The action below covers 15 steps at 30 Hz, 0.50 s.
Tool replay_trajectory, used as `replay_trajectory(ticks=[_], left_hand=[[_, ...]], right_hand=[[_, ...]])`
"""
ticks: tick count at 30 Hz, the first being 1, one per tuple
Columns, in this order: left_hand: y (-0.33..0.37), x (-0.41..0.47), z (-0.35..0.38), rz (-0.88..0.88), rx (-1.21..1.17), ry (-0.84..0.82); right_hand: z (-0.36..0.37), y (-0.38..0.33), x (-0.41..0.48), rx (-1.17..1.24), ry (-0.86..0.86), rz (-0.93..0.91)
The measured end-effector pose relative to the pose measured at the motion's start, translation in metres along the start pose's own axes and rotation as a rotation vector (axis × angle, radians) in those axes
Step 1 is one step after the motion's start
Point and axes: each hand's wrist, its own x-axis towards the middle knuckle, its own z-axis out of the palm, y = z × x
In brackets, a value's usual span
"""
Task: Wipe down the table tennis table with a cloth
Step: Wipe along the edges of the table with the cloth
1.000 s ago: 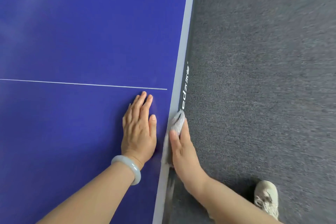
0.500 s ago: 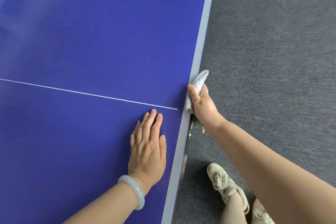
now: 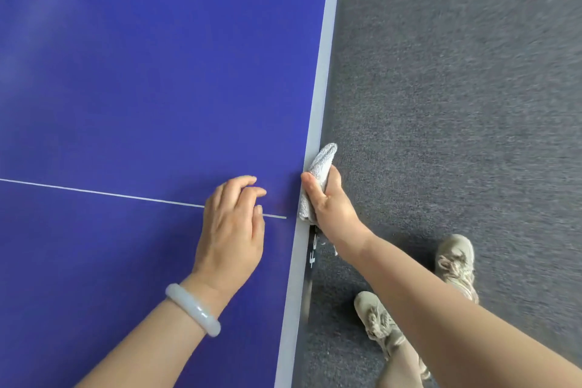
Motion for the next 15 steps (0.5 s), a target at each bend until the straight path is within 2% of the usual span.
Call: replay_trajectory(ticks=[3, 8, 12, 15], left_hand=[[0.007, 0.055, 0.007, 0.004, -0.040, 0.008], [0.017, 0.130, 0.030, 0.088, 0.032, -0.082], [0.019, 0.142, 0.043, 0.073, 0.008, -0.033], [0.017, 0.142, 0.045, 0.050, -0.045, -0.007]], right_hand=[[0.000, -0.001, 0.002, 0.048, -0.003, 0.037], [-0.006, -0.001, -0.002, 0.252, -0.024, 0.103], [-0.017, -0.001, -0.022, 0.445, -0.073, 0.088], [-0.014, -0.001, -0.026, 0.429, -0.087, 0.080]])
